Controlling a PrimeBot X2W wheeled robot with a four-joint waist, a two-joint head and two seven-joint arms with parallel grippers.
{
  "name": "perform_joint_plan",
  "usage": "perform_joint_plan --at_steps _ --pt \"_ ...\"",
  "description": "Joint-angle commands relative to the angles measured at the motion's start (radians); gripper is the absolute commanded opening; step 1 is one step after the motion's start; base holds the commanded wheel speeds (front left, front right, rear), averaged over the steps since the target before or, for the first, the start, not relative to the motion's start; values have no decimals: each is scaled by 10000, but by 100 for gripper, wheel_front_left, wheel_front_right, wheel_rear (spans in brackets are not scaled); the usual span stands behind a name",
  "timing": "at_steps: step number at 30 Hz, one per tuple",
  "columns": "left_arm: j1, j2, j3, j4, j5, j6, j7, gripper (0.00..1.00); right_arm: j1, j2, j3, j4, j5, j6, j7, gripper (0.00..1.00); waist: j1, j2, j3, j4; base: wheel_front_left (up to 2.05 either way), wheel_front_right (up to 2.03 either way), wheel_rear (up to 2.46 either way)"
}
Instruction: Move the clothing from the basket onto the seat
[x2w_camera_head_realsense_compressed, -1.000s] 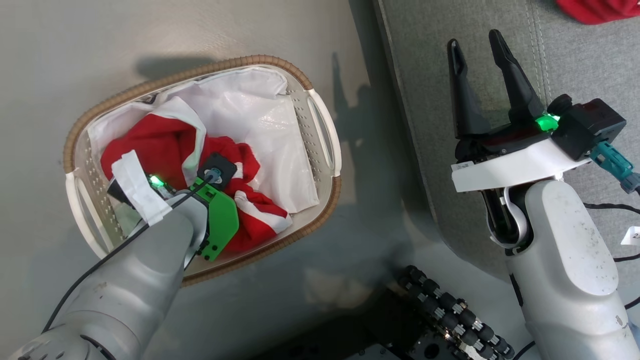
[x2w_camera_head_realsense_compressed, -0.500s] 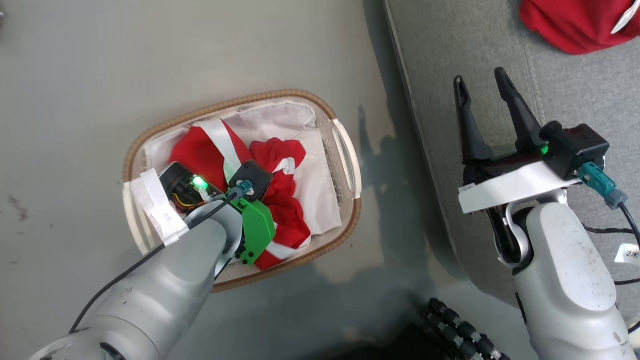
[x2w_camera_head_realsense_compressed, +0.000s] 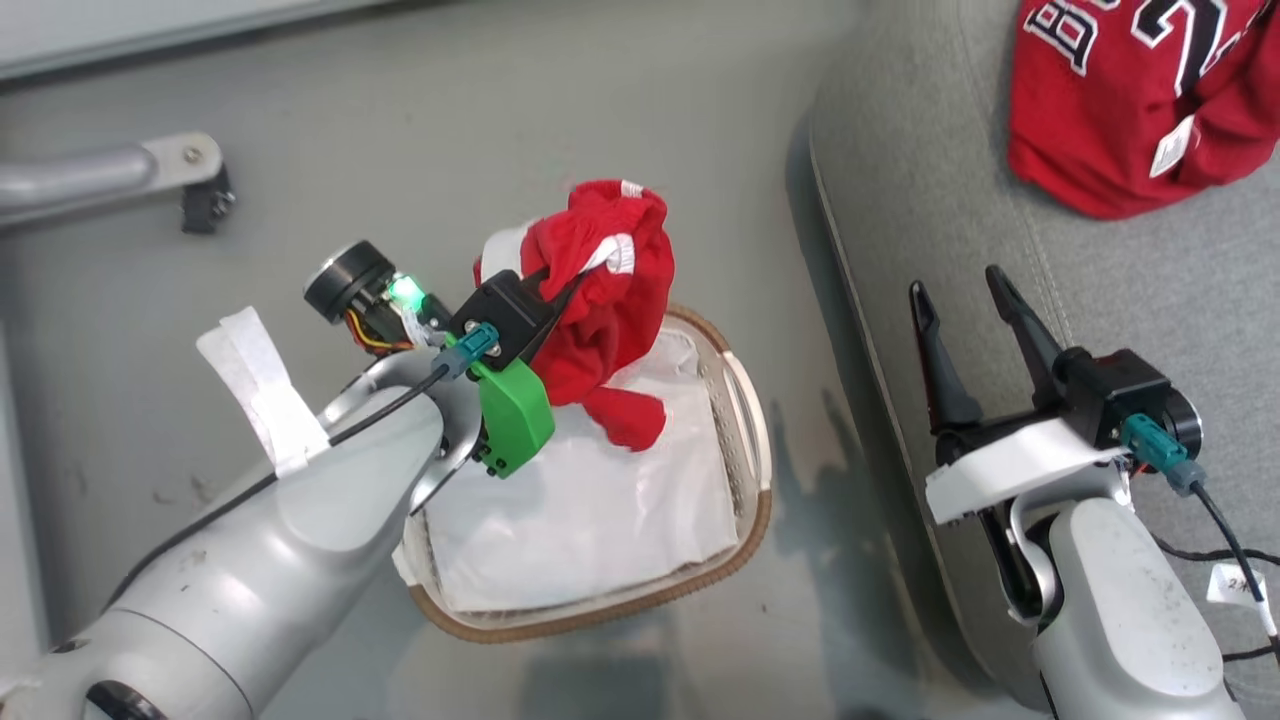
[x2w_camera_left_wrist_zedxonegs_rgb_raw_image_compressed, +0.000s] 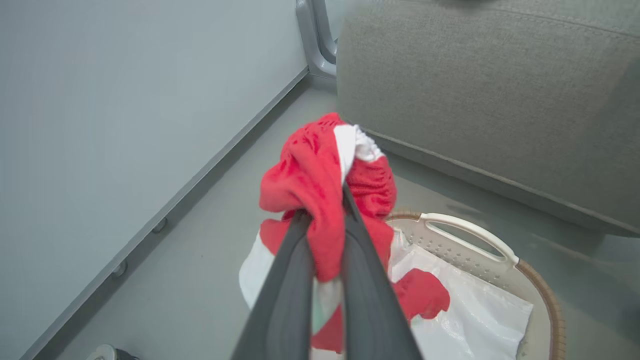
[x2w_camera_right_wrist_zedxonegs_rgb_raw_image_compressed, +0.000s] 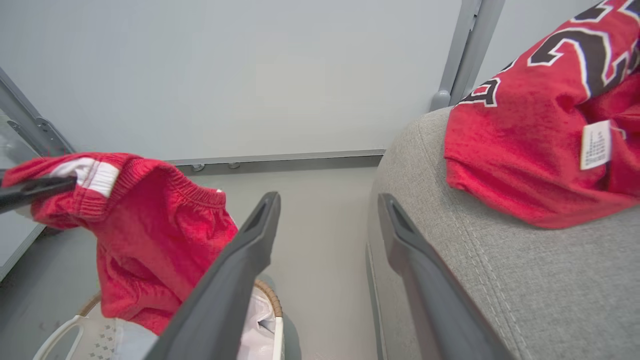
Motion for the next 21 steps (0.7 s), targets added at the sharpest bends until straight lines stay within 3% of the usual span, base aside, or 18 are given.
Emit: perform_joint_plan --at_steps 1,12,21 --pt "-250 288 23 -469 381 0 -36 0 335 -45 -19 111 -78 -14 -18 100 1 -1 -1610 691 0 0 0" --pt "-1773 1284 -734 -1765 320 -23 -36 0 688 -42 395 354 -105 -14 -18 100 1 -1 -2955 768 0 0 0" --pt "-3240 1719 -851 -2761 107 -24 -22 0 601 -42 995 528 -85 -14 -18 100 1 -1 -3608 774 0 0 0"
